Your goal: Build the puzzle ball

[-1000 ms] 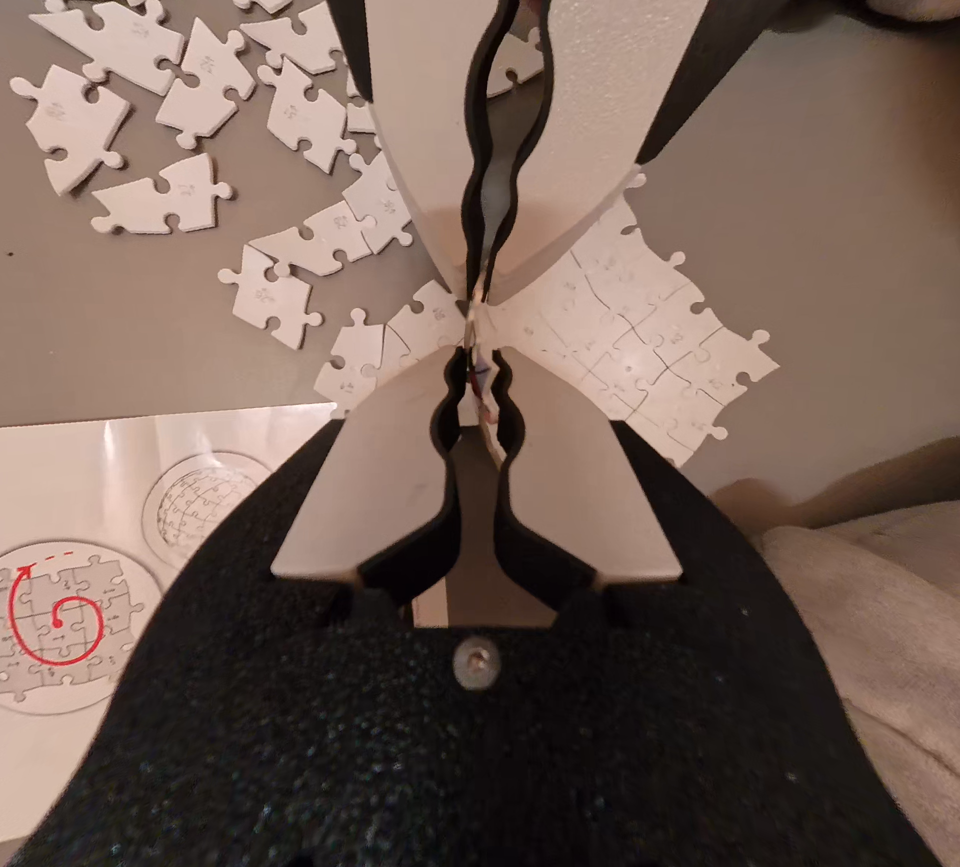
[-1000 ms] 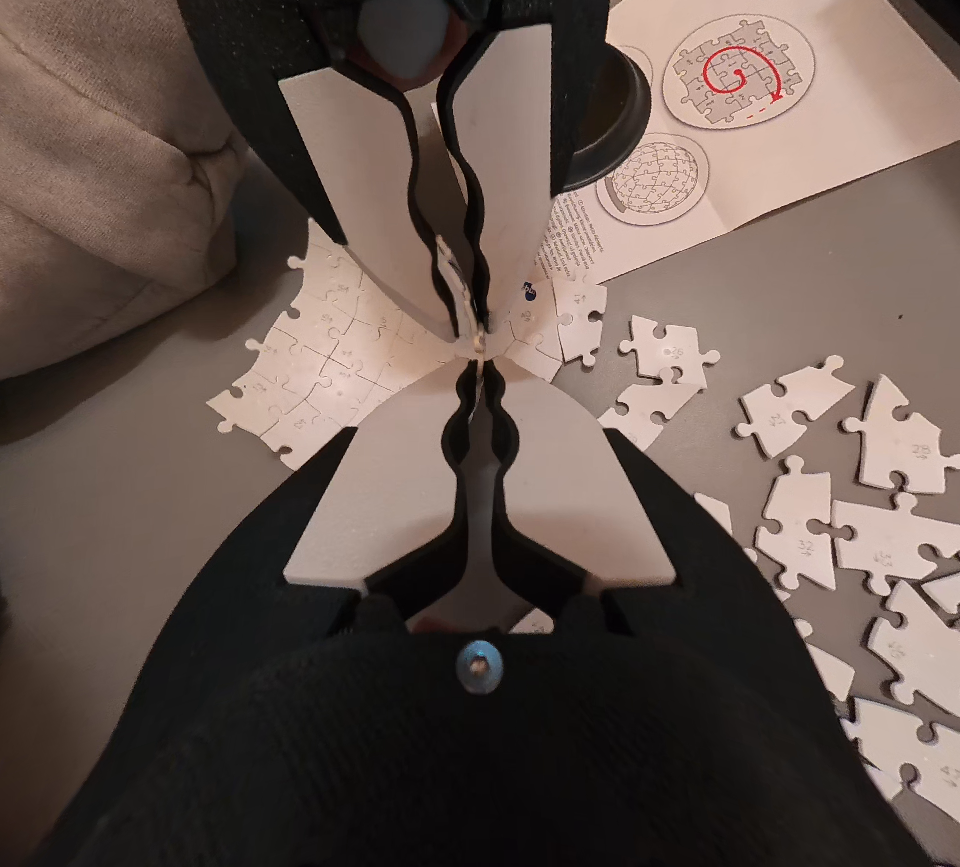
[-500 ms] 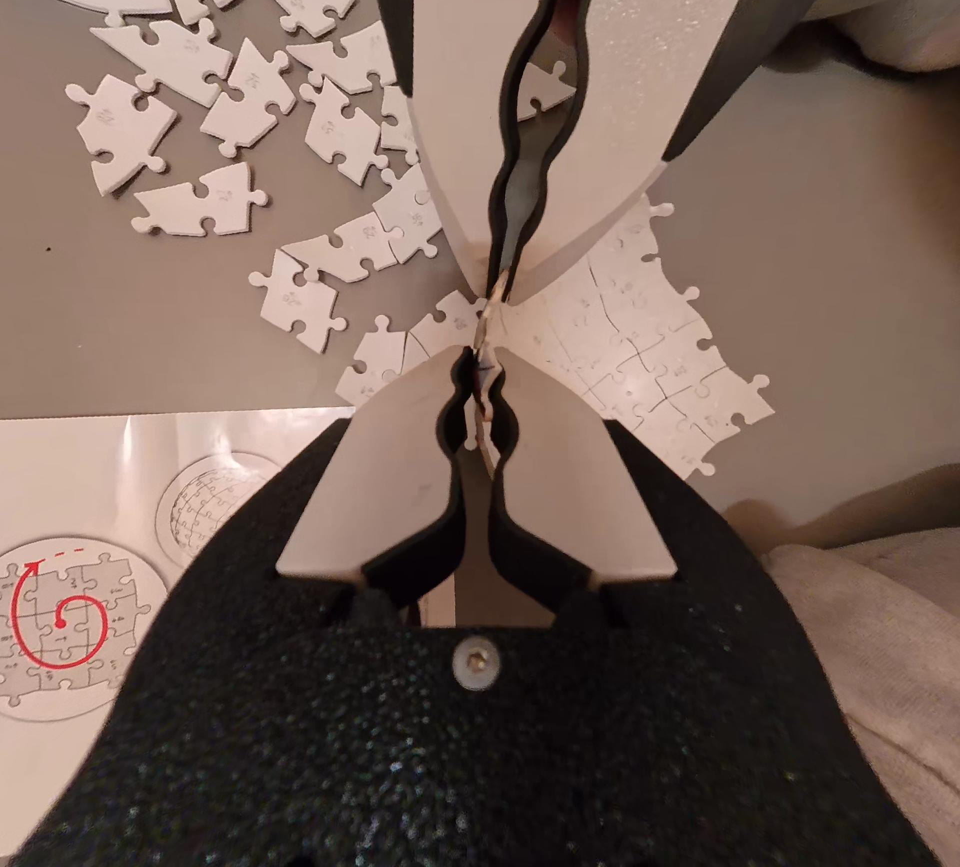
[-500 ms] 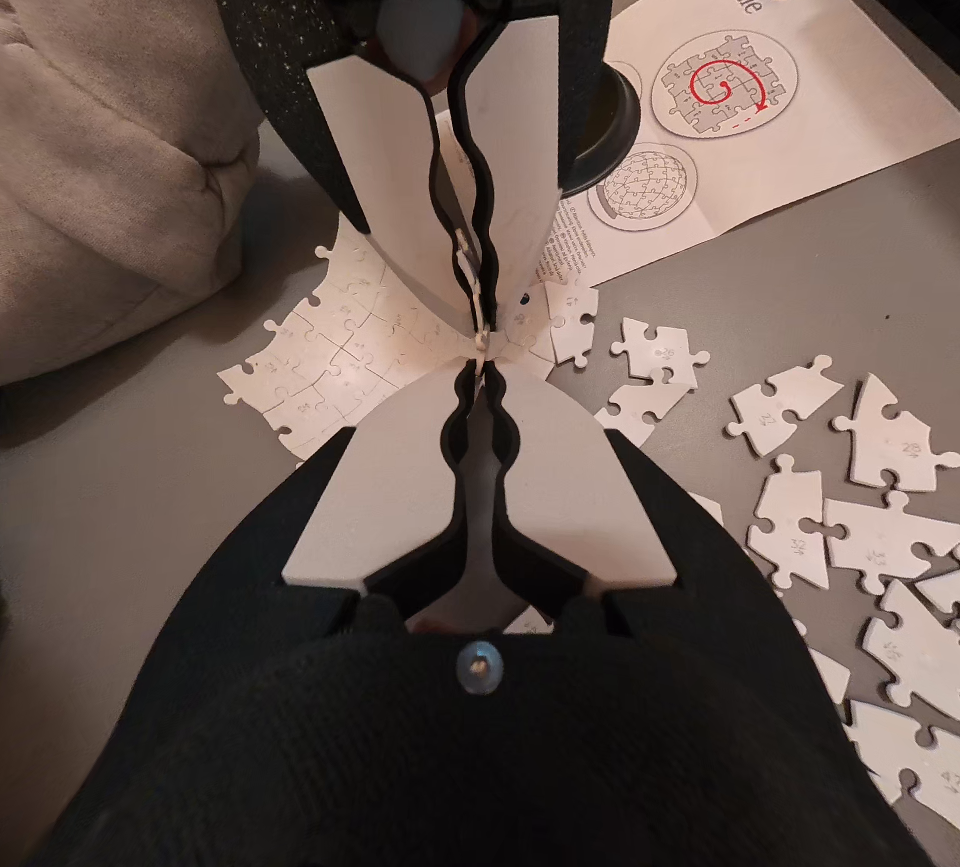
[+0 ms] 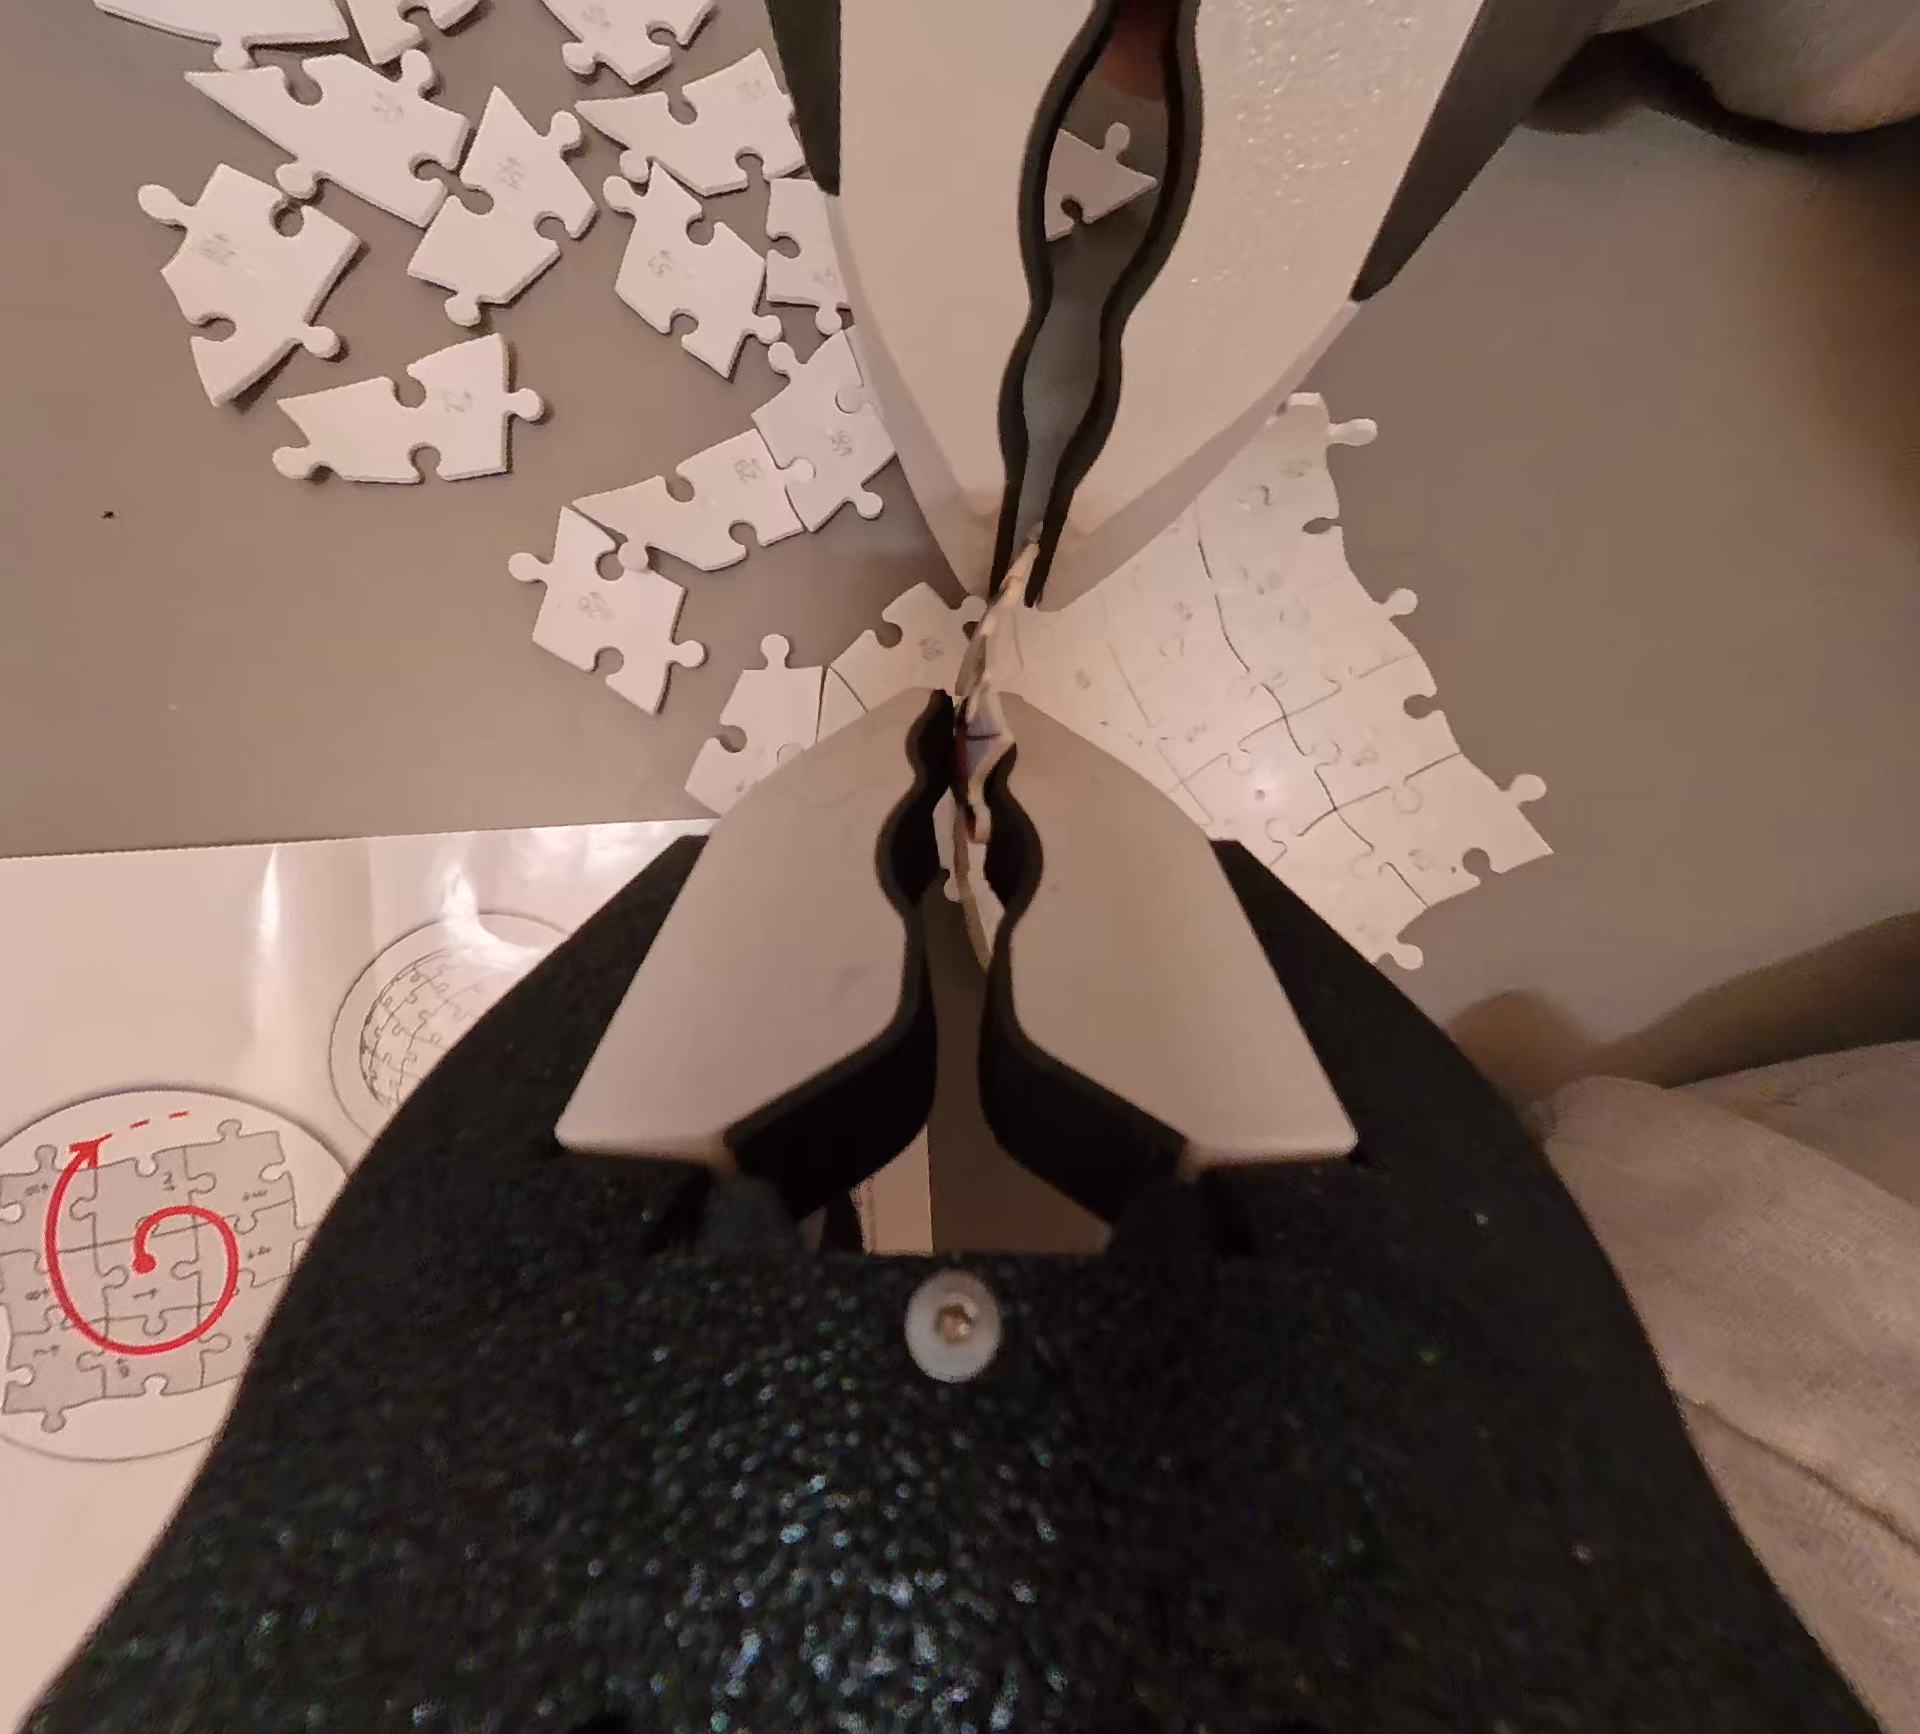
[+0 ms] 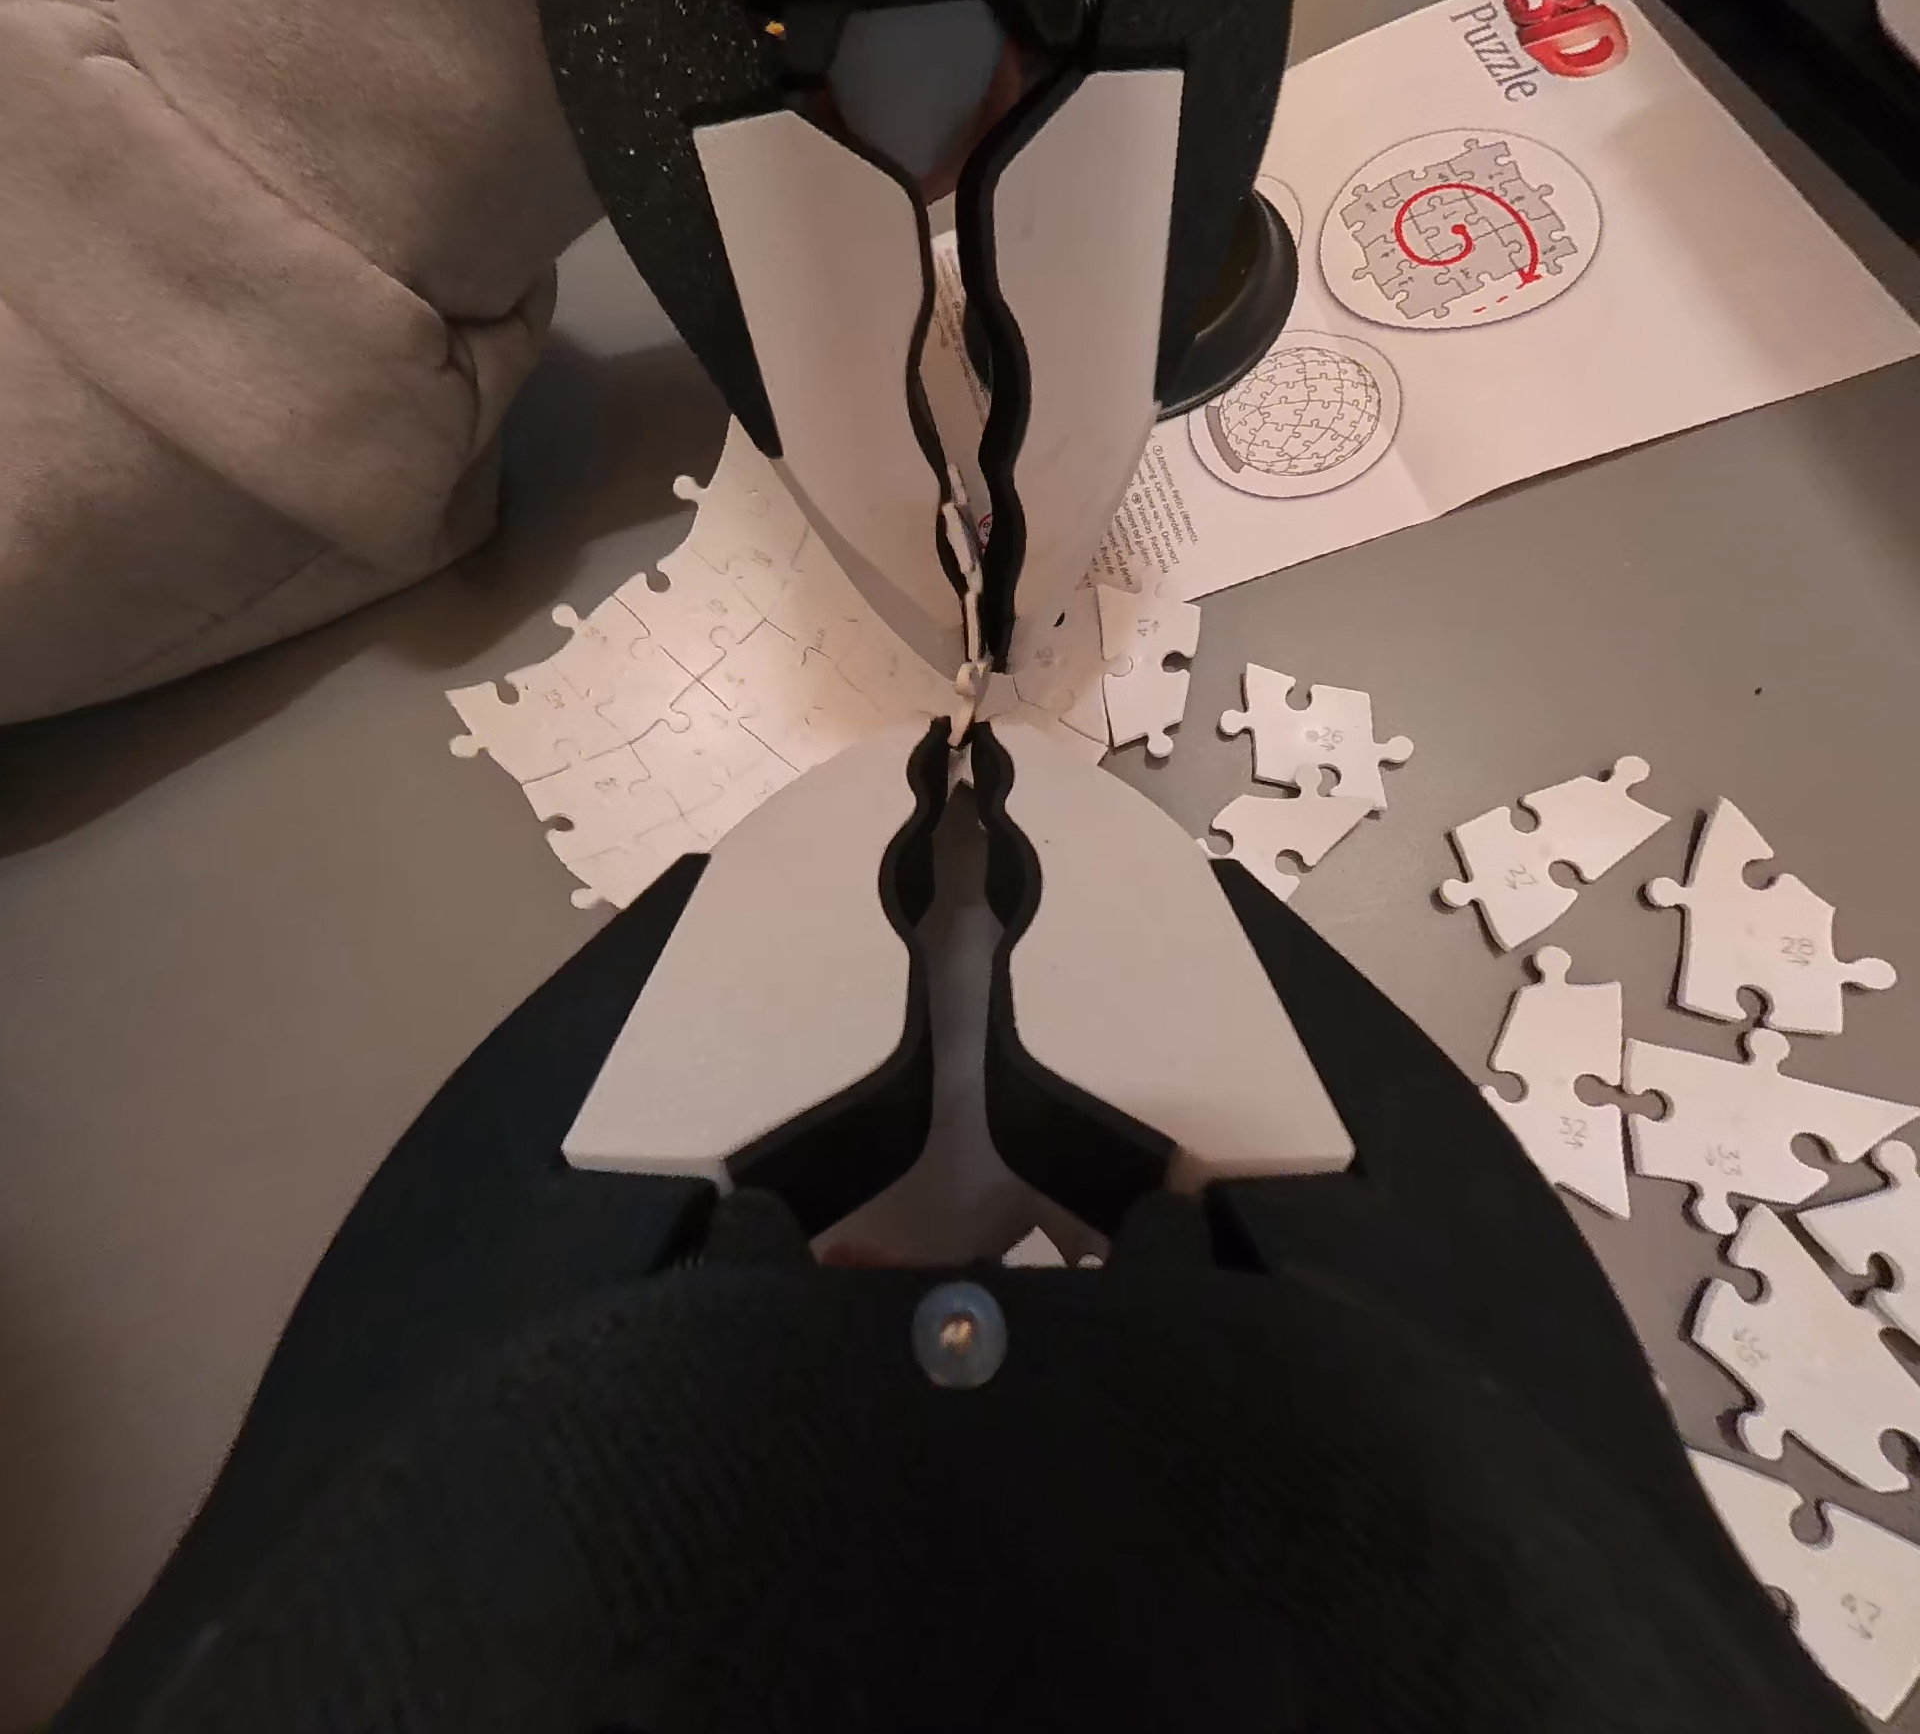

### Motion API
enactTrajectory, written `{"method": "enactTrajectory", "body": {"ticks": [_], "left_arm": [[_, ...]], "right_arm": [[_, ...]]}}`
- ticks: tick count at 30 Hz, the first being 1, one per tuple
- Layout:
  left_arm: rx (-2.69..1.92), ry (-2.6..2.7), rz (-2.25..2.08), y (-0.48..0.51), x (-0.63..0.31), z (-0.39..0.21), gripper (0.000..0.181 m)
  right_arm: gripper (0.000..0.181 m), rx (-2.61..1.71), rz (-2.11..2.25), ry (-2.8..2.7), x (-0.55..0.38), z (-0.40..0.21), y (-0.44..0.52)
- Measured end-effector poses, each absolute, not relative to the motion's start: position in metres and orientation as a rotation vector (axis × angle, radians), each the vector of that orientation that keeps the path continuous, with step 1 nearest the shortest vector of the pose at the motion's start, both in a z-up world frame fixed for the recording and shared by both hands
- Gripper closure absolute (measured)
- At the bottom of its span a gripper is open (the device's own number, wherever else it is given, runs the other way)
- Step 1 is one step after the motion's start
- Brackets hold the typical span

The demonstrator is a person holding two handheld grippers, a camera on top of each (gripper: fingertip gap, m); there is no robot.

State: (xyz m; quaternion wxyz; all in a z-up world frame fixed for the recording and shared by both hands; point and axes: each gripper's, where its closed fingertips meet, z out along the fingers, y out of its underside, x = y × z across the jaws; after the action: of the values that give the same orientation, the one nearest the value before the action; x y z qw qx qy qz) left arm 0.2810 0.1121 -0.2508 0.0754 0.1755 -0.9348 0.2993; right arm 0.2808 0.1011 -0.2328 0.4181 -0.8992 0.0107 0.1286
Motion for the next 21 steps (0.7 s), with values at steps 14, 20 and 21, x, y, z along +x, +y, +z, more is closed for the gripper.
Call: {"method": "enactTrajectory", "body": {"ticks": [14, 20, 21], "left_arm": [[0.535, -2.775, 0.907, 0.1113, 0.2771, -0.2521, 0.178], [0.615, -2.735, 0.866, 0.1127, 0.278, -0.2556, 0.171], [0.624, -2.751, 0.862, 0.1137, 0.2797, -0.257, 0.165]], "right_arm": [[0.177, -2.274, 0.303, -0.016, 0.2786, -0.2353, 0.1004], [0.177, -2.292, 0.268, -0.044, 0.2786, -0.2384, 0.1007], [0.177, -2.301, 0.278, -0.032, 0.2783, -0.2395, 0.1004]]}}
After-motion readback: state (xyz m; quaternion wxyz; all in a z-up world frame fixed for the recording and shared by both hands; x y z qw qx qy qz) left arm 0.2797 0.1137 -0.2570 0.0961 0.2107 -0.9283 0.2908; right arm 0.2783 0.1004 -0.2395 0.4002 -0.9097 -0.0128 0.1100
